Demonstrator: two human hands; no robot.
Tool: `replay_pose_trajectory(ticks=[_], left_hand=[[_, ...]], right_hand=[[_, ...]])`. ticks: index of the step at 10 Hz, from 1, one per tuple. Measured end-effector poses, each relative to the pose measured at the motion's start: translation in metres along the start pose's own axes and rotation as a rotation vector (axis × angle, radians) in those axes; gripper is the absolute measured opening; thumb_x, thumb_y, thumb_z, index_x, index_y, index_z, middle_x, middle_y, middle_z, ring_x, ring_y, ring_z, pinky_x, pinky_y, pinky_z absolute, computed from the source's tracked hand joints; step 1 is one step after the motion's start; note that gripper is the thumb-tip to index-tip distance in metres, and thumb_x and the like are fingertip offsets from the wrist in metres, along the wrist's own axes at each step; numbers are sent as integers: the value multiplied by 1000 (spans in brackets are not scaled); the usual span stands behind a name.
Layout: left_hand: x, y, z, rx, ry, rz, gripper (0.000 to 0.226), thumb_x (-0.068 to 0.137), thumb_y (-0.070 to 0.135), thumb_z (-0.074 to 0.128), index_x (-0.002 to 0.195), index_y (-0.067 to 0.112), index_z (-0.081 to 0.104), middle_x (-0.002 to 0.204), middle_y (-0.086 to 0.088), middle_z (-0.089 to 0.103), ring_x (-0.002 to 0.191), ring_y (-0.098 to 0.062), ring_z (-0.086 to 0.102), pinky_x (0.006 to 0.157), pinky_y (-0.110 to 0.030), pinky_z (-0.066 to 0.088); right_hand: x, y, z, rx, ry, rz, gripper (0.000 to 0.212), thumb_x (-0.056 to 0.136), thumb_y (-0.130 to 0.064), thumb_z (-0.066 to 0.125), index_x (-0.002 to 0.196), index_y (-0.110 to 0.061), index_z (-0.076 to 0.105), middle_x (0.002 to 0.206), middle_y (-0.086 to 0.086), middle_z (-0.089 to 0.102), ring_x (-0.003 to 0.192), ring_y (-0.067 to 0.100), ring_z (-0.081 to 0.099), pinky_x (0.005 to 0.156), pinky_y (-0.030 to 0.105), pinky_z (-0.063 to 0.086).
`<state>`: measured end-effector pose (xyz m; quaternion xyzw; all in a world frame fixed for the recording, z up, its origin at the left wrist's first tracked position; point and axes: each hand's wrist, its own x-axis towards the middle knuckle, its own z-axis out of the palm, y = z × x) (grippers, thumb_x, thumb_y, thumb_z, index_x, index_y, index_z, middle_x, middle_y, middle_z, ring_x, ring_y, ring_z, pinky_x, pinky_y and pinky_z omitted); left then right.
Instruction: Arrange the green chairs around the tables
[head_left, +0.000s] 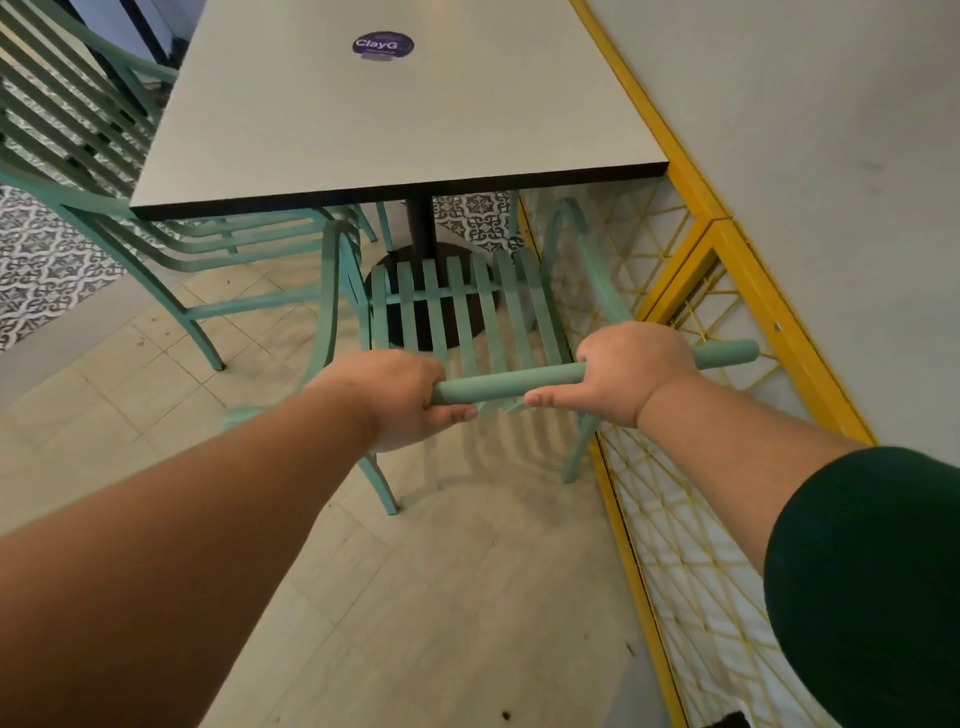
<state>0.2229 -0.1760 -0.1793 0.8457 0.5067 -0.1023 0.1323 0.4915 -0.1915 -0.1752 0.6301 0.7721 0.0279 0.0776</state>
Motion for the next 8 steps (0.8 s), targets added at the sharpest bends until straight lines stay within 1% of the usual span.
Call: replay_pose_trajectory(ticks=[1,2,3,4,5,6,7,8], left_hand=[[1,-1,3,-19,15,-17,67,69,95,26,87,38,58,68,11,64,60,-8,61,53,-30,55],[0,-5,0,-52,84,36,86,75,97,16,118,33,56,87,10,65,72,-11,62,62,-37,58],[0,-8,0,-116,87,88,93,81,91,9,142,29,43,112,4,62,88,-14,61,75,-40,58],[3,-9,2,-147,77,133,85,87,83,12,147,29,39,126,1,61,97,-15,59,79,-37,54],[6,-12,4,-159,11,155,85,89,82,10,152,31,33,141,1,56,115,-20,60,87,-40,52],[6,-14,-6,-173,-141,178,84,89,82,11,157,34,23,152,-2,47,130,-24,52,100,-45,48],[10,-21,-35,-153,-200,206,99,79,89,0,159,33,17,165,-2,30,147,-27,34,115,-55,34],[27,-26,-71,-103,-22,211,96,82,86,3,158,31,22,165,-1,30,149,-27,31,117,-57,30]], right_hand=[[1,1,0,31,-12,16,101,46,-112,3,60,-27,56,56,-7,55,51,16,53,47,29,42],[3,2,-3,92,-52,61,102,49,-110,-2,66,-29,57,65,-8,57,60,16,55,55,34,50],[5,2,-8,103,-91,103,108,54,-105,-12,76,-31,65,72,-7,58,67,18,58,63,39,53],[9,-2,-14,29,-147,146,121,55,-104,-13,108,-35,72,96,-3,67,95,24,62,82,42,46],[4,-8,-24,83,-276,272,130,52,-107,-5,154,-38,37,152,6,49,147,33,29,112,58,24],[-9,-26,-41,304,-292,412,133,56,-105,16,163,-25,12,166,9,24,155,33,9,122,55,13],[-29,-38,-60,452,-161,511,126,64,-97,30,162,-20,17,165,10,29,153,32,19,123,50,19],[-50,-39,-79,451,-87,579,119,66,-93,32,161,-22,21,163,8,33,153,30,21,123,50,22]])
